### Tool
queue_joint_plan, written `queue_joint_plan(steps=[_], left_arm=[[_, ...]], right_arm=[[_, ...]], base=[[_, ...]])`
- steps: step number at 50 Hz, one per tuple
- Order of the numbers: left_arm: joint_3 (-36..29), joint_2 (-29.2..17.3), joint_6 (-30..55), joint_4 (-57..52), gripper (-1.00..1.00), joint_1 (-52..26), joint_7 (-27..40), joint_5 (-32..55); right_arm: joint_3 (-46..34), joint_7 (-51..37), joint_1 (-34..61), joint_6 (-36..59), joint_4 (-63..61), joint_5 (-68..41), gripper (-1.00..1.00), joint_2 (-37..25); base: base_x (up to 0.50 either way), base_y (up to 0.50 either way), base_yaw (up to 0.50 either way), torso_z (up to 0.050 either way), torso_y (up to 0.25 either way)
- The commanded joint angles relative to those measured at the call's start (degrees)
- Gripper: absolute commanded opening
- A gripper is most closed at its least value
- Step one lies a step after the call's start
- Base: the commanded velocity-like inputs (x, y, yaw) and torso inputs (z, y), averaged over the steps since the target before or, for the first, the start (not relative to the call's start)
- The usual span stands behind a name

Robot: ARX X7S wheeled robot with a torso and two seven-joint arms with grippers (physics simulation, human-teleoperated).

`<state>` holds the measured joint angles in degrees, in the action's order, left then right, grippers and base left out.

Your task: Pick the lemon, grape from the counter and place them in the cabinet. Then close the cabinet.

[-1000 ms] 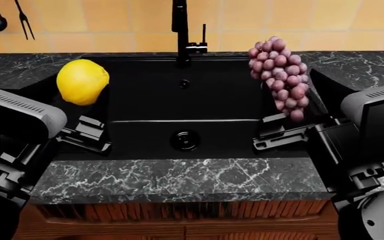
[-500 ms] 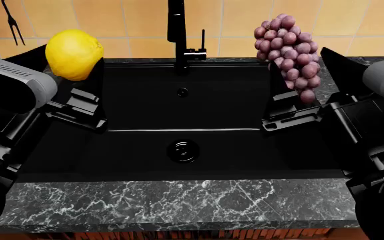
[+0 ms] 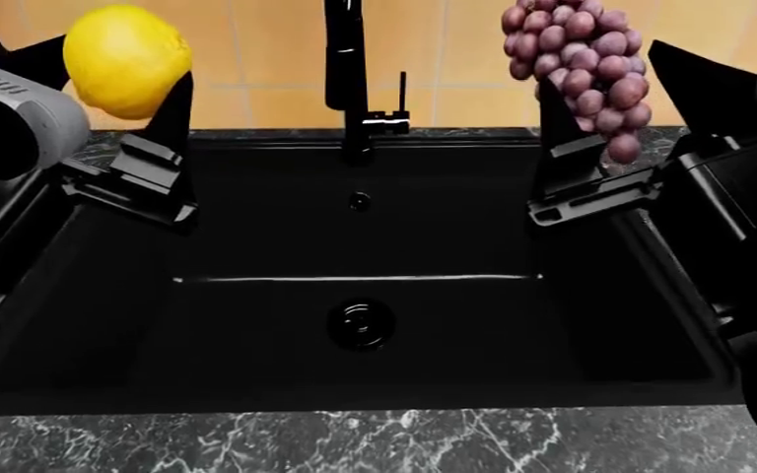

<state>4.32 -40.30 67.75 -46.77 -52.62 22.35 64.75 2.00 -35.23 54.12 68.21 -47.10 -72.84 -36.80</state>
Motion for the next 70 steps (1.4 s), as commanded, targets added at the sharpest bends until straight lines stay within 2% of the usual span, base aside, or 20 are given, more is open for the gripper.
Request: queue_joint_plan(steps=[1, 9, 17, 37, 52, 70], left_arm=[[-0.4, -0.7, 1.5, 0.7, -1.00, -2.9, 1.6, 1.9], [0.7, -0.9, 0.4, 1.4, -1.00, -2.5, 1.3, 2.3], [-1.1, -3.0, -3.6, -1.0, -1.00, -0.3, -2.8, -3.8], [2.1, -3.6, -1.7, -0.5, -1.00, -1.5, 0.9, 2.1], [-0.6, -4.1, 0.4, 1.5, -1.00, -5.7, 1.0, 3.7], [1.1, -4.9, -1.3, 0.5, -1.00, -3.3, 1.2, 4.0]], right_arm=[[0.3, -0.7, 3.4, 1.5, 0.5, -1.2, -1.00, -0.6], [0.2, -1.4, 4.5, 1.6, 0.7, -2.1, -1.00, -0.9], [0.1, -1.6, 4.5, 1.4, 0.6, -2.2, -1.00, -1.2], [-0.9, -2.5, 5.9, 1.6, 0.6, -3.2, -1.00, -2.0], [-2.0, -3.4, 8.4, 2.2, 1.8, -4.4, -1.00, -2.2], [-2.4, -3.6, 7.9, 1.3, 1.6, -4.5, -1.00, -2.5]], base=[[0.18, 0.00, 0.00, 0.000, 0.000], [0.16, 0.00, 0.00, 0.000, 0.001], [0.14, 0.00, 0.00, 0.014, 0.001], [0.06, 0.00, 0.00, 0.008, 0.000], [0.23, 0.00, 0.00, 0.000, 0.000], [0.05, 0.00, 0.00, 0.000, 0.001]])
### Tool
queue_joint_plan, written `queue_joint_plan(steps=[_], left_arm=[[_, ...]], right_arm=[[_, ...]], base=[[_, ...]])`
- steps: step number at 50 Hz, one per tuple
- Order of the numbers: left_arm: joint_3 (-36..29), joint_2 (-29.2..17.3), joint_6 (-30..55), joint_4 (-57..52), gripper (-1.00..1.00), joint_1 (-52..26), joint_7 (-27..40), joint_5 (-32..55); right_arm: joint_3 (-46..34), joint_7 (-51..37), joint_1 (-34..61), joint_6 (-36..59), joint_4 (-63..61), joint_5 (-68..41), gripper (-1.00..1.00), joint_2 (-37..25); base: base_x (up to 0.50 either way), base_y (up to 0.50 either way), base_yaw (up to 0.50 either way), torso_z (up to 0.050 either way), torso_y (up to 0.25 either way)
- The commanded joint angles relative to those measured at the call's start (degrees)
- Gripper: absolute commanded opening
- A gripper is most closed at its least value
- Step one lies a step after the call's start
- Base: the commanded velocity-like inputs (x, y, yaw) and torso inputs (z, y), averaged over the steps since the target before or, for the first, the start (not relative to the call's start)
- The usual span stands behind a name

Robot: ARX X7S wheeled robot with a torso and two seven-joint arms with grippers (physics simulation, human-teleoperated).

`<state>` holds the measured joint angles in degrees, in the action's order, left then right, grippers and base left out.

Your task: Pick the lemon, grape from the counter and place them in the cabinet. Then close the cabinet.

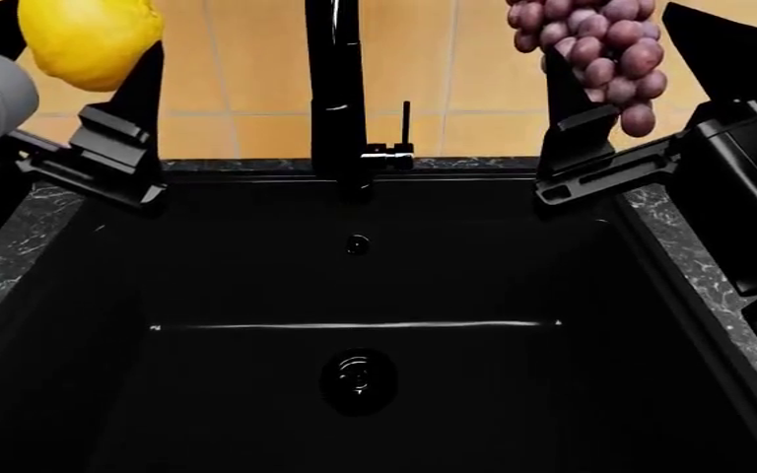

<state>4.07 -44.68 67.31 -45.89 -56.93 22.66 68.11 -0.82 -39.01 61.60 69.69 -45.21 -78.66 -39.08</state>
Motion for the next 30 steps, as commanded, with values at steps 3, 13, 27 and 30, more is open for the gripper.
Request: queue_joint_plan(steps=[3, 13, 27, 30], left_arm=[[3.3, -0.7, -1.2, -1.2, -1.00, 1.8, 2.3, 2.2], [6.1, -1.6, -1.6, -3.6, -1.00, 2.8, 4.6, 5.5], [5.6, -1.8, -2.6, -3.6, -1.00, 4.6, 3.6, 3.5], [5.6, -1.9, -2.8, -3.6, -1.00, 4.8, 3.6, 3.4]], right_arm=[[0.8, 0.0, 0.1, -0.3, -0.5, 1.0, -1.00, -0.5], [3.1, -3.8, 2.1, -0.5, -1.6, -4.0, -1.00, -2.4], [5.8, -18.5, 12.8, -4.7, -4.8, -25.5, -1.00, -11.7], [5.7, -20.7, 15.0, -6.2, -5.4, -29.0, -1.00, -13.4]], base=[[0.00, 0.00, 0.00, 0.000, 0.000], [0.00, 0.00, 0.00, 0.000, 0.001], [0.00, 0.00, 0.00, 0.000, 0.001], [0.00, 0.00, 0.00, 0.000, 0.000]])
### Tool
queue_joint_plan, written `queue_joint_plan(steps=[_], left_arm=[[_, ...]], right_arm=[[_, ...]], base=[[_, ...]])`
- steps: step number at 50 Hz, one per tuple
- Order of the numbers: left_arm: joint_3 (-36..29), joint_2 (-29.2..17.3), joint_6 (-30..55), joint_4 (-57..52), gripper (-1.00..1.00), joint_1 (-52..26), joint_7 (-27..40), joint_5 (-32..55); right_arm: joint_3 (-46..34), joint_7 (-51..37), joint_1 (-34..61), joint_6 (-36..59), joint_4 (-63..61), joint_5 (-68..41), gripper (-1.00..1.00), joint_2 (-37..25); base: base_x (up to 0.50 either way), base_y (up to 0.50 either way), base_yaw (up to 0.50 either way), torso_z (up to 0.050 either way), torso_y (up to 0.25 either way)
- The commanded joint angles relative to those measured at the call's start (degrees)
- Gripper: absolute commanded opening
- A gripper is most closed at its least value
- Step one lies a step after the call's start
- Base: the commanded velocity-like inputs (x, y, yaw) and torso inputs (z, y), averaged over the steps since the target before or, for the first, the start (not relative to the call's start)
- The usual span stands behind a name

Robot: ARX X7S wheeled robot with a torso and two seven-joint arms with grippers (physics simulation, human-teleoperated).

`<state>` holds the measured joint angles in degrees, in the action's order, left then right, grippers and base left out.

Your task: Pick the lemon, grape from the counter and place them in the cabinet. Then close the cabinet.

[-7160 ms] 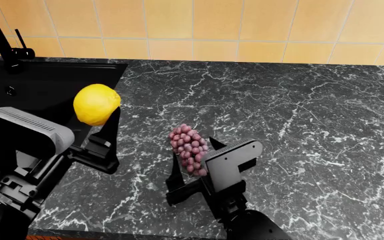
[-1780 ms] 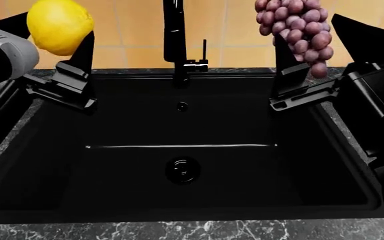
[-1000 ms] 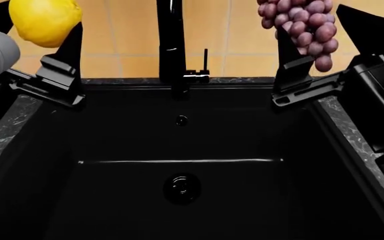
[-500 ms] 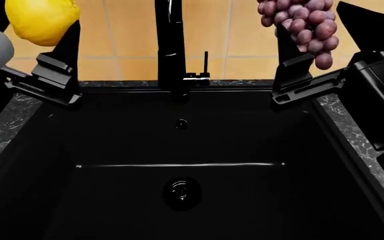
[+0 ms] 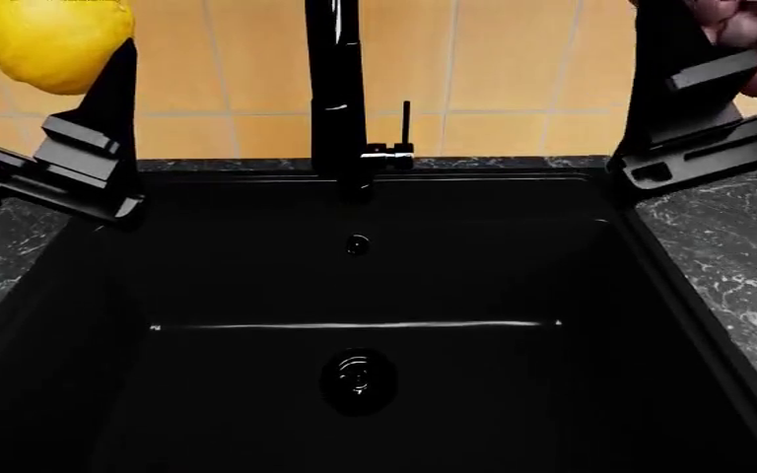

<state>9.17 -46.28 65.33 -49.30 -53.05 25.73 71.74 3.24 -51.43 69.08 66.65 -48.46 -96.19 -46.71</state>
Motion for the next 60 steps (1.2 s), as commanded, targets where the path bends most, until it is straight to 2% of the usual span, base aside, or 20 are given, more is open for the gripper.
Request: queue_joint_plan(steps=[1, 14, 39, 60], left_arm=[[0.5, -0.3, -0.8, -0.1, -1.00, 1.0, 0.5, -0.2], [0.2, -0.6, -1.3, -0.5, -1.00, 1.9, 0.2, -0.7], [-0.7, -0.9, -3.0, -0.5, -1.00, 3.9, -1.1, -3.1], [-0.6, -1.2, -4.9, -0.3, -1.00, 6.4, -2.4, -5.2]], right_arm=[[1.6, -8.8, 8.2, -3.5, -2.4, -12.4, -1.00, -6.3], [1.4, -13.0, 14.9, -6.8, -1.9, -16.9, -1.00, -9.7], [-14.0, -16.1, 39.7, -2.8, 11.6, -11.1, -1.00, -0.3], [-21.3, -10.8, 50.8, 1.4, 23.0, 0.7, -1.00, 7.1]], base=[[0.00, 0.00, 0.00, 0.000, 0.000], [0.00, 0.00, 0.00, 0.000, 0.001], [0.00, 0.00, 0.00, 0.001, 0.001], [0.00, 0.00, 0.00, 0.000, 0.000]])
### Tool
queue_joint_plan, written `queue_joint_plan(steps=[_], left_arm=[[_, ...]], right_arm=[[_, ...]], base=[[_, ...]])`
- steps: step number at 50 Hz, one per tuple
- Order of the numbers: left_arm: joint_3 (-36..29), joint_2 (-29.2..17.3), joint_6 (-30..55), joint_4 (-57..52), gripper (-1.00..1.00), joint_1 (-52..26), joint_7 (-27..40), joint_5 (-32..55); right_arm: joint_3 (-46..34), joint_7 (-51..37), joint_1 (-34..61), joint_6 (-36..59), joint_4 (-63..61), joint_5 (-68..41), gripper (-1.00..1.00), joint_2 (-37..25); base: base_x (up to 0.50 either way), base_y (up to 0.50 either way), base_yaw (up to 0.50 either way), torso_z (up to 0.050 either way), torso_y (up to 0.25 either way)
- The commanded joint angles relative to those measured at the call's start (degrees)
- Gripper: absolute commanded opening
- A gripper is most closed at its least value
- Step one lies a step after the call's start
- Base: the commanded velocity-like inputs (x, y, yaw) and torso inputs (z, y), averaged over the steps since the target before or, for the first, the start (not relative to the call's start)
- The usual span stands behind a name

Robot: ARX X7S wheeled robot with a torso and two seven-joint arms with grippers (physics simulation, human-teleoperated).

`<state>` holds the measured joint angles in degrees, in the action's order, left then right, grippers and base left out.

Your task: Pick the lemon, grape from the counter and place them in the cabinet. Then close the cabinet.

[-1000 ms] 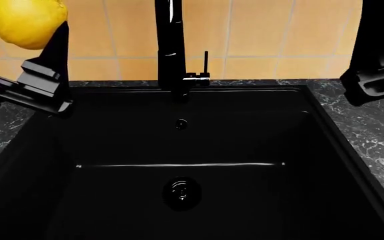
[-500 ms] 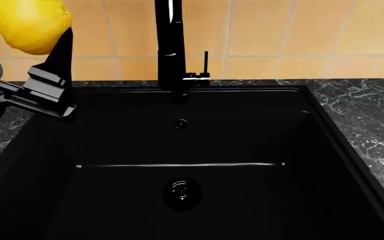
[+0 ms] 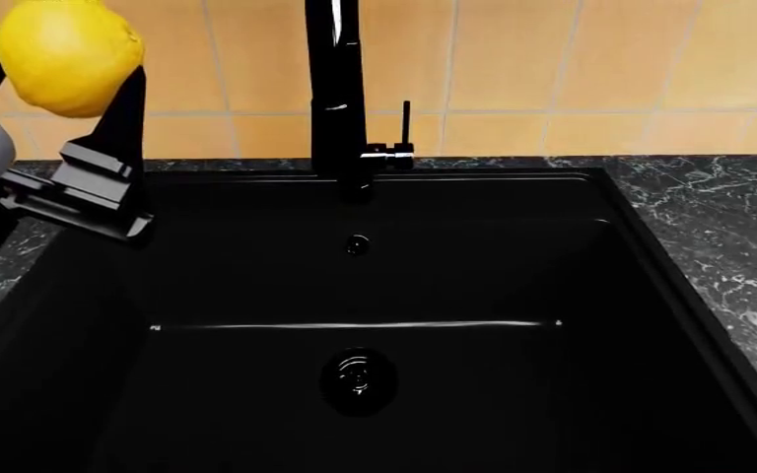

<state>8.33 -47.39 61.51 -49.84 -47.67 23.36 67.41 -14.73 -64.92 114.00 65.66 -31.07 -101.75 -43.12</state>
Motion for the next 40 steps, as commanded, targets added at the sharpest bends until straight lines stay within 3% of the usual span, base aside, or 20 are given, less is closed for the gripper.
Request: queue_joint_plan(steps=[1, 40], left_arm=[[0.1, -0.1, -1.1, 0.2, -1.00, 1.1, -0.1, -0.9], [0.0, -0.8, -2.3, 0.2, -1.00, 1.9, 0.2, -0.5]], right_arm=[[-3.7, 3.4, 6.0, 2.4, 6.2, 7.0, -1.00, 3.8], [-17.5, 25.5, 13.8, -7.0, 30.9, 39.4, -1.00, 12.9]], base=[[0.00, 0.00, 0.00, 0.000, 0.000], [0.00, 0.00, 0.00, 0.000, 0.001]])
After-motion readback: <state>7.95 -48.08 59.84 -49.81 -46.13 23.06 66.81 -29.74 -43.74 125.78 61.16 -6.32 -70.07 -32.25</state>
